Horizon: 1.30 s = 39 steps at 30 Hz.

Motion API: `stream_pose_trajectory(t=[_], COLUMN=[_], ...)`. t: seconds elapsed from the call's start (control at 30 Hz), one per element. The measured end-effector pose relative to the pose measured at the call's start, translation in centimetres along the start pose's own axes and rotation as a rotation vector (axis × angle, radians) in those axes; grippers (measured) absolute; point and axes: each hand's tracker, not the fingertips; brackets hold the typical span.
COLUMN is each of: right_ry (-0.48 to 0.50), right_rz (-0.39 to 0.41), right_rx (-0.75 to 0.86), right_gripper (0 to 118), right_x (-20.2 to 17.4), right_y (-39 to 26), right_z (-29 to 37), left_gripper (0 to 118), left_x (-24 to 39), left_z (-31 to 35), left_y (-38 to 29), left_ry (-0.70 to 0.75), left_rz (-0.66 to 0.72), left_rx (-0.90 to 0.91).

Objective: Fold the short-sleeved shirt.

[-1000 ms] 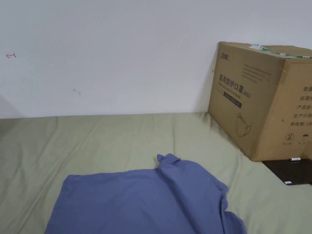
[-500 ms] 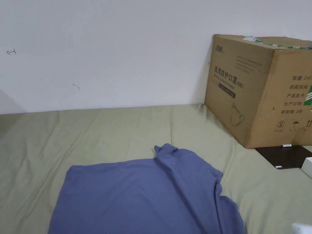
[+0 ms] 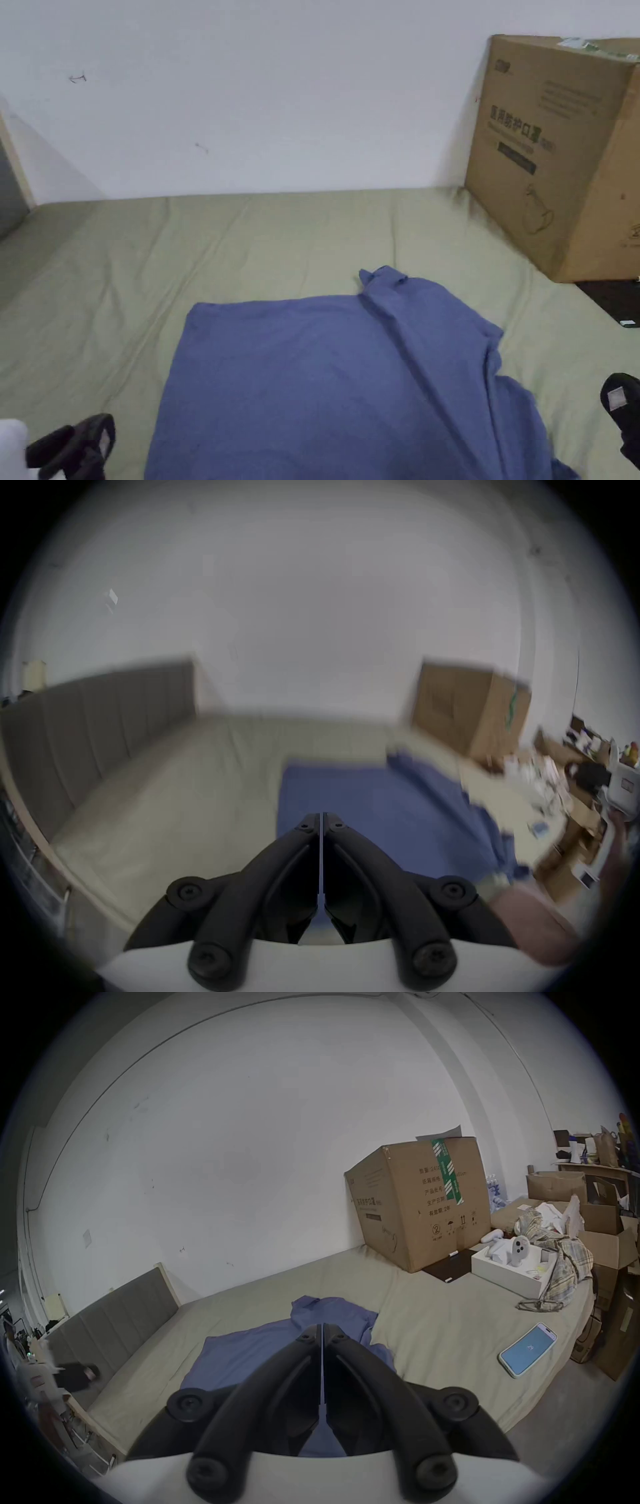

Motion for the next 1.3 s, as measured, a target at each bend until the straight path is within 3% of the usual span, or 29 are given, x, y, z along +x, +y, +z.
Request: stream_pose_trajectory(t=[0.07, 0.1, 0.13, 0.2, 0.23, 0.3, 0.33, 0.37, 0.43, 0.53, 0.63, 0.7, 0.77, 0.8, 0.87, 0.97, 1.0, 1.03, 1.1, 1.13, 1.17, 1.3], right_ry=[0.017, 0.018, 0.029, 0.047, 0.050, 0.061, 0.064, 0.063, 0.061, 0.054, 0.030, 0.010, -0.025, -0.050, -0.099, -0.102, -0.089, -0.068, -0.088, -0.102, -0.126, -0.225], right_rz=[0.008, 0.010, 0.010, 0.010, 0.013, 0.013, 0.013, 0.012, 0.011, 0.007, -0.001, -0.016, -0.015, -0.011, -0.013, -0.022, -0.018, -0.017, -0.009, -0.017, -0.046, -0.021], right_rx=[-0.037, -0.046, -0.062, -0.102, -0.120, -0.157, -0.173, -0.188, -0.203, -0.216, -0.219, -0.218, -0.226, -0.243, -0.308, -0.481, -0.533, -0.590, -0.706, -0.766, -0.742, -0.820], right_gripper=[1, 1, 1, 1, 1, 1, 1, 1, 1, 1, 1, 1, 1, 1, 1, 3, 16, 59, 88, 110, 117, 116], right_x=[0.0, 0.0, 0.1, -0.5, -0.5, -0.2, -0.2, -0.1, -0.3, 0.2, 1.8, 2.9, 4.5, 5.4, 7.2, 9.3, 9.8, 10.4, 11.1, 11.5, 12.0, 12.0], right_y=[0.1, -0.2, -0.5, -0.8, -1.1, -1.9, -2.1, -2.3, -2.3, -2.4, -2.2, -2.0, -2.1, -2.3, -2.7, -3.6, -4.0, -4.6, -5.8, -6.7, -7.4, -8.5], right_z=[-0.3, -0.5, -0.7, -1.0, -1.2, -1.8, -2.0, -2.2, -2.2, -2.3, -2.5, -2.4, -2.5, -2.6, -3.3, -5.4, -6.3, -7.5, -10.0, -11.4, -11.6, -15.0], left_gripper=[2, 2, 2, 3, 19, 81, 105, 112, 111, 115, 111, 90, 17, 2, 2, 2, 2, 2, 2, 2, 2, 2], left_x=[-1.6, -2.3, -2.7, -3.3, -3.6, -4.1, -4.2, -4.2, -3.5, -2.3, -2.1, -1.3, -0.5, -0.5, -0.3, 0.2, 0.2, 0.2, 0.2, 0.2, 0.2, 0.1], left_z=[-4.0, -5.3, -6.4, -8.5, -9.7, -11.2, -12.0, -12.8, -14.2, -15.5, -15.8, -14.2, -12.3, -11.4, -10.2, -8.6, -8.3, -8.1, -8.0, -8.0, -8.0, -8.1], left_y=[-0.7, -1.9, -2.9, -4.8, -5.6, -7.5, -8.2, -9.0, -10.4, -12.0, -11.1, -10.2, -9.2, -8.7, -8.2, -7.4, -7.2, -7.1, -6.6, -6.8, -6.9, -7.3], left_ry=[-0.064, -0.101, -0.122, -0.026, 0.008, 0.039, 0.044, 0.038, 0.069, 0.059, 0.087, 0.074, 0.066, 0.043, -0.012, 0.003, 0.000, -0.002, -0.012, -0.017, -0.019, -0.002], left_rz=[0.062, 0.079, 0.088, 0.061, 0.066, 0.118, 0.137, 0.142, 0.099, -0.100, -0.061, -0.128, -0.177, -0.169, -0.065, -0.060, -0.062, -0.059, -0.049, -0.049, -0.048, -0.051], left_rx=[-0.432, -0.527, -0.522, -0.515, -0.540, -0.562, -0.577, -0.582, -0.651, -0.674, -0.710, -0.660, -0.574, -0.539, -0.482, -0.433, -0.433, -0.430, -0.437, -0.444, -0.449, -0.465])
